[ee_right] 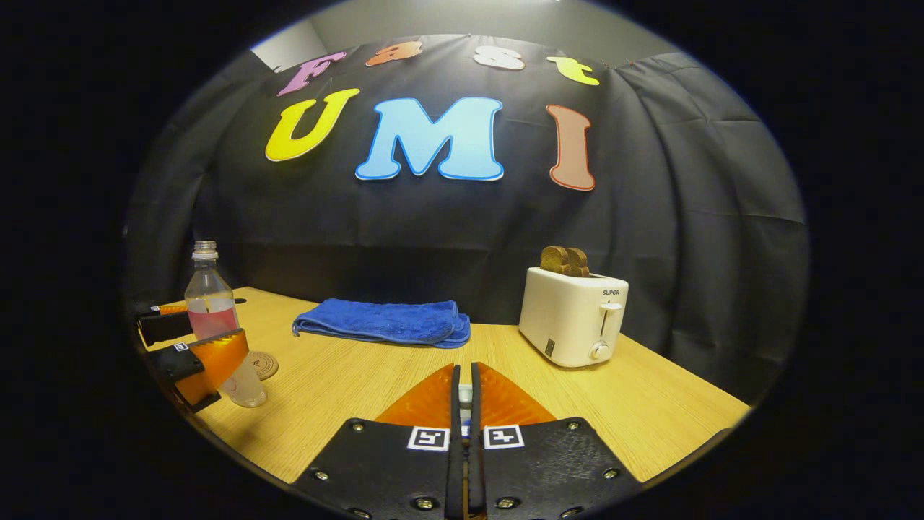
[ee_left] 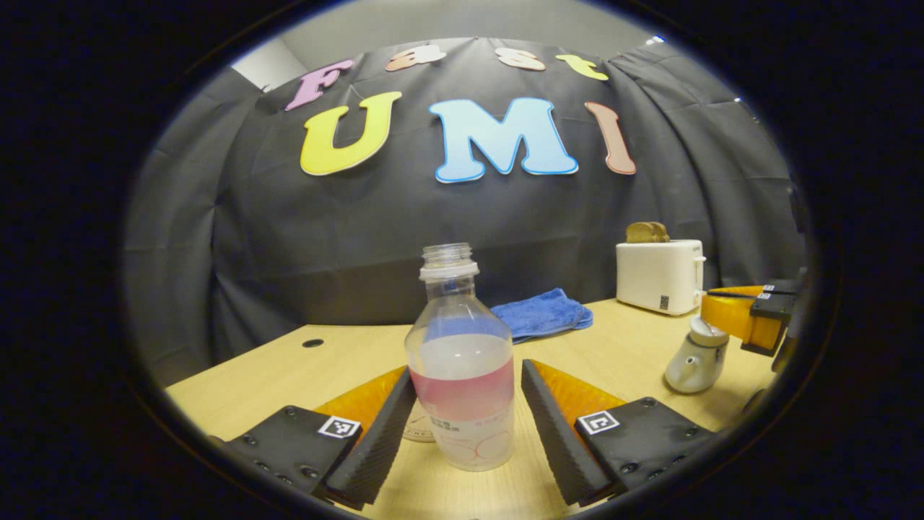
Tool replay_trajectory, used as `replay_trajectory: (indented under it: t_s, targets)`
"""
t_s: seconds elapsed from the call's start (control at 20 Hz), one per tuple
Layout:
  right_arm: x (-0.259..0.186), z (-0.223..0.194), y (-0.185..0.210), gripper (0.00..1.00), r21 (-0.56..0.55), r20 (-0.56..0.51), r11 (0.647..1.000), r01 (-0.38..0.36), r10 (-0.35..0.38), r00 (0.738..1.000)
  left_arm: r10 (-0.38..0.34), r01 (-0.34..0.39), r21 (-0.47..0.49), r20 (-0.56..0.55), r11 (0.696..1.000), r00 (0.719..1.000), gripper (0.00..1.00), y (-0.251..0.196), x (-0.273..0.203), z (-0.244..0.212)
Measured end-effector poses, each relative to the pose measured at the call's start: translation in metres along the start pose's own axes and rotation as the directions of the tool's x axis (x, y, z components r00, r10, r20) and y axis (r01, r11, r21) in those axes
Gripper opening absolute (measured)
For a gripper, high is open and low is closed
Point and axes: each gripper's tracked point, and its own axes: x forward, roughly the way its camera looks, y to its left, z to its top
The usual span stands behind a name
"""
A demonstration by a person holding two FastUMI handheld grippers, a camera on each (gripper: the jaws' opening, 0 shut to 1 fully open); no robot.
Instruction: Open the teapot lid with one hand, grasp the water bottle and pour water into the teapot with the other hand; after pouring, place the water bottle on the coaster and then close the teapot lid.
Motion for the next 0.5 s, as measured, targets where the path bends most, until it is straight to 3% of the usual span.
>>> replay_trajectory:
  t_s: [0.25,0.4,0.5]
  targets:
    - [-0.01,0.005,0.005,0.03,0.01,0.017,1.0,-0.028,0.028,0.999,-0.01,0.01,-0.013,-0.005,1.0,1.0,1.0,0.004,0.015,-0.004]
    - [-0.021,0.008,0.004,0.03,0.008,0.024,1.0,-0.027,0.027,0.999,-0.047,0.047,-0.02,-0.02,0.999,0.999,0.88,-0.005,0.012,-0.003]
    - [-0.031,0.011,0.006,0.03,0.017,0.029,0.999,-0.037,0.036,0.999,-0.063,0.063,0.001,-0.033,0.998,0.997,0.87,-0.01,0.007,-0.002]
